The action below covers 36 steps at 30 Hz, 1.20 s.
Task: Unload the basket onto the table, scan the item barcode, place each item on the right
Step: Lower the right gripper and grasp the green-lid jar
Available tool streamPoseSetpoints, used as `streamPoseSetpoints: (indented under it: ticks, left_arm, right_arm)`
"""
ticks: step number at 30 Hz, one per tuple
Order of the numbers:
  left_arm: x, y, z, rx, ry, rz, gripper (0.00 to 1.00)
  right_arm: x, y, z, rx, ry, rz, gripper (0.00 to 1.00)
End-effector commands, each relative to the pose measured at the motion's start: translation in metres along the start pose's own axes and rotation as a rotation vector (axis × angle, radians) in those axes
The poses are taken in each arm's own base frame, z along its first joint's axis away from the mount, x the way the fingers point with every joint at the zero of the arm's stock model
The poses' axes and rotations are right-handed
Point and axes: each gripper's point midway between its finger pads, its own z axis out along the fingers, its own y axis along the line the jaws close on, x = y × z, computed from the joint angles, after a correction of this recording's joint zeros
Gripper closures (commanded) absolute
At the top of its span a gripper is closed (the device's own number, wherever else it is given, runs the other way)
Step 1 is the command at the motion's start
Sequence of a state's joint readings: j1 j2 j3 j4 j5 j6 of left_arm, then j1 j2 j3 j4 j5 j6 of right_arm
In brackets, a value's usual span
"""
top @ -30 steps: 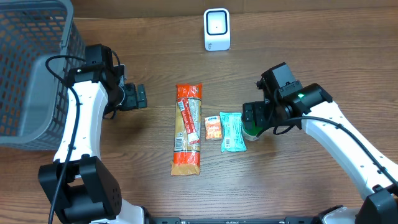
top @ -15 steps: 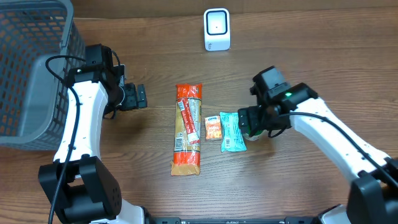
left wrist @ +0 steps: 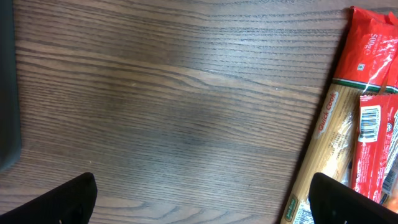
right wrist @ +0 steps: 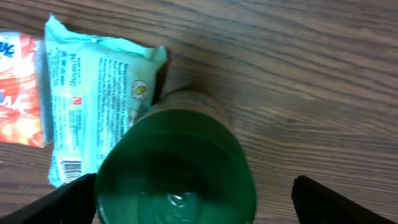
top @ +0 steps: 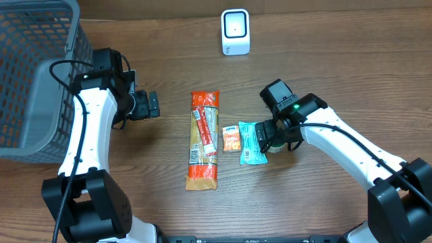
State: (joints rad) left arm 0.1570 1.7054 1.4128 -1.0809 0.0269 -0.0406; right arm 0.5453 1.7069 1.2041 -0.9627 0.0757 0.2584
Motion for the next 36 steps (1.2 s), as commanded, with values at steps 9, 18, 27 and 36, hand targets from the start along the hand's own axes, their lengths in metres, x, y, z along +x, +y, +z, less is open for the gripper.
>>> streamPoseSetpoints:
  ticks: [9,18,27,36]
  left_arm:
    - [-0.006,-0.003,-0.011,0.012,-0.037,0.028,0.0]
    - [-0.006,-0.003,-0.011,0.012,-0.037,0.028,0.0]
    - [-0.006,-0.003,-0.011,0.012,-0.037,0.028,0.0]
    - [-0.006,-0.003,-0.011,0.012,-0.037,0.028,0.0]
  right_arm:
    - [-0.006,-0.026,-0.005,0.102,-0.014,0.073,0.0]
    - [-0.009,-0.026,-0.005,0.086,-0.019,0.094,0.0]
    - [-0.007,-0.019,-0.004,0.044,-0.005,0.154,0.07]
    - [-0.004,-0.01,-0.004,-0.01,0.016,0.153,0.31]
